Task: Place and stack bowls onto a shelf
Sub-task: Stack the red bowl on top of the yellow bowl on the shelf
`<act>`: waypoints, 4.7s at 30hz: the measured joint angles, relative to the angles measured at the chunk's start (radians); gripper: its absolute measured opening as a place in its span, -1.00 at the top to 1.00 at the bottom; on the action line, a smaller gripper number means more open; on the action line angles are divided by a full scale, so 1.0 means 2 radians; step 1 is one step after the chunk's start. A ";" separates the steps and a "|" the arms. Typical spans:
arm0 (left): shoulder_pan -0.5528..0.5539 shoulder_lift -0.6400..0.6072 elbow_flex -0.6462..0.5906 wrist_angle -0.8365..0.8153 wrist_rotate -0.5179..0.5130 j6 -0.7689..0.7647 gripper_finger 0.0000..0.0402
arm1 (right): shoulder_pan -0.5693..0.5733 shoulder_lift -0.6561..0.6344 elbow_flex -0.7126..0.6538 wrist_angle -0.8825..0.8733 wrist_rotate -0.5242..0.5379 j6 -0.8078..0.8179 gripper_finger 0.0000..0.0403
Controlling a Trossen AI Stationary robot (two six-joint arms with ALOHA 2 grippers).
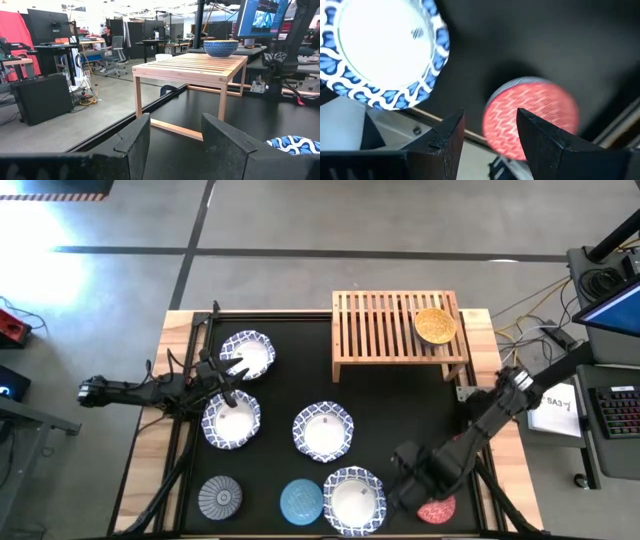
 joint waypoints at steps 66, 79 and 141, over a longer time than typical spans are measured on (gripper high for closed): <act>0.000 0.000 0.000 0.000 0.000 0.000 0.21 | 0.016 0.053 -0.002 0.048 0.108 -0.047 0.94; 0.000 0.000 0.000 0.000 0.000 0.000 0.21 | -0.088 -0.058 -0.002 0.038 0.310 -0.228 0.94; 0.000 0.000 0.000 0.000 0.000 0.000 0.21 | -0.508 -0.152 -0.002 -0.134 0.339 -0.402 0.94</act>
